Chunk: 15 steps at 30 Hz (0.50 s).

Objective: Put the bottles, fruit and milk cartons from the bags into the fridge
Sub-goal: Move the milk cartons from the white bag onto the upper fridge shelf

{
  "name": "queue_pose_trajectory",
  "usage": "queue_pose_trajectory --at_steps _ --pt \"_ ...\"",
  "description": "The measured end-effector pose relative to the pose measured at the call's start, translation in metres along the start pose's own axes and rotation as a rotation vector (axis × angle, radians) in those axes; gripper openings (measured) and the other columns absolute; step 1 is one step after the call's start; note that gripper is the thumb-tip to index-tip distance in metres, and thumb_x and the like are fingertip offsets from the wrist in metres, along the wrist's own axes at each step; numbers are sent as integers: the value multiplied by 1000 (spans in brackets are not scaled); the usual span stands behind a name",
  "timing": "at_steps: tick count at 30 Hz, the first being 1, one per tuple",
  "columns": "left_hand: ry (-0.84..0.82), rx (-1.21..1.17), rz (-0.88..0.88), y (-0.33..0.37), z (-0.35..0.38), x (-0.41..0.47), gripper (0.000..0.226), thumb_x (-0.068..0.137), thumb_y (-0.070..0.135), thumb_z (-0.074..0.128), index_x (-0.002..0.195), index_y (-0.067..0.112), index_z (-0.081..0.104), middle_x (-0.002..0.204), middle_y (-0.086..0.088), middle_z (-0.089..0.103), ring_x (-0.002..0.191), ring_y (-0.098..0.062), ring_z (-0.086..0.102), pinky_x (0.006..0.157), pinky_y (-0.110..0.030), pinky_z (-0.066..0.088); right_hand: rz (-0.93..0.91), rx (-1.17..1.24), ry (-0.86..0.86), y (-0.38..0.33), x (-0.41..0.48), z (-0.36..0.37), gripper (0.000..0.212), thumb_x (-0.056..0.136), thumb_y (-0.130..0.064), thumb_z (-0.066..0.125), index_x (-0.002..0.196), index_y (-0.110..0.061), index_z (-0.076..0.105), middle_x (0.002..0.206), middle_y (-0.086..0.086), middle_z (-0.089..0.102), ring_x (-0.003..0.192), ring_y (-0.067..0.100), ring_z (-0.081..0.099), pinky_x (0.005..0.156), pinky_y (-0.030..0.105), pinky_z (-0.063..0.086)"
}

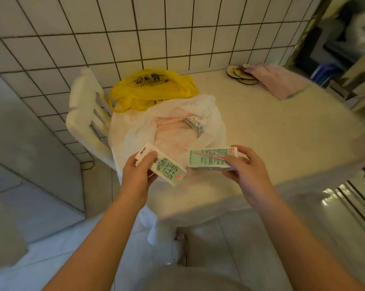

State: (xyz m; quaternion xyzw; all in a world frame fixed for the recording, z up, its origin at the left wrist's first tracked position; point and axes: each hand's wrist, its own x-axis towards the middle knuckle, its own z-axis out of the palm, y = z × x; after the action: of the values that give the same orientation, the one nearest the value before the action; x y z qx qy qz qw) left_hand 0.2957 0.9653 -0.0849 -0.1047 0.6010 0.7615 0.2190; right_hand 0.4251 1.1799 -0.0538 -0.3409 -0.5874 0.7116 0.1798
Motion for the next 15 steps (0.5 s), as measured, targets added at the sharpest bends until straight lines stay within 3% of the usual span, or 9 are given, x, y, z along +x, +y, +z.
queue_pose_trajectory --at_steps 3,6,8,10,12,15 --pt "-43 -60 -98 -16 -21 -50 35 93 26 69 124 12 63 110 -15 72 98 -27 70 90 -46 57 62 106 -38 10 -44 -9 24 92 -10 66 115 -16 62 97 9 77 92 24 74 78 39 59" --pt "-88 -94 -157 -27 -43 -96 34 95 32 64 123 14 65 110 -12 74 94 -28 73 79 -45 59 101 150 -89 21 -83 -8 23 94 -11 64 116 -17 62 100 12 75 92 25 74 74 42 59" --pt "-93 -111 -178 -31 -60 -125 32 98 33 59 123 15 65 99 -7 76 83 -21 74 74 -40 56 123 160 -123 31 -105 -2 23 94 -13 63 117 -16 63 97 11 74 86 22 74 72 43 59" --pt "-93 -136 -207 -35 -81 -151 32 100 35 55 124 17 66 98 -6 75 86 -21 73 81 -42 55 150 152 -152 42 -125 7 22 95 -17 62 118 -14 64 91 8 72 80 19 73 69 42 59" --pt "-70 -138 -249 -37 -105 -173 35 98 39 56 124 19 68 112 -11 72 102 -28 69 96 -47 52 182 146 -184 54 -146 22 24 95 -23 64 116 -12 64 85 6 69 75 17 71 67 40 58" --pt "-22 -171 -265 -38 -142 -204 31 98 38 54 108 19 76 100 -9 74 87 -24 69 82 -41 54 243 134 -254 72 -177 50 22 94 -29 65 110 -13 64 77 3 68 72 16 70 60 35 57"
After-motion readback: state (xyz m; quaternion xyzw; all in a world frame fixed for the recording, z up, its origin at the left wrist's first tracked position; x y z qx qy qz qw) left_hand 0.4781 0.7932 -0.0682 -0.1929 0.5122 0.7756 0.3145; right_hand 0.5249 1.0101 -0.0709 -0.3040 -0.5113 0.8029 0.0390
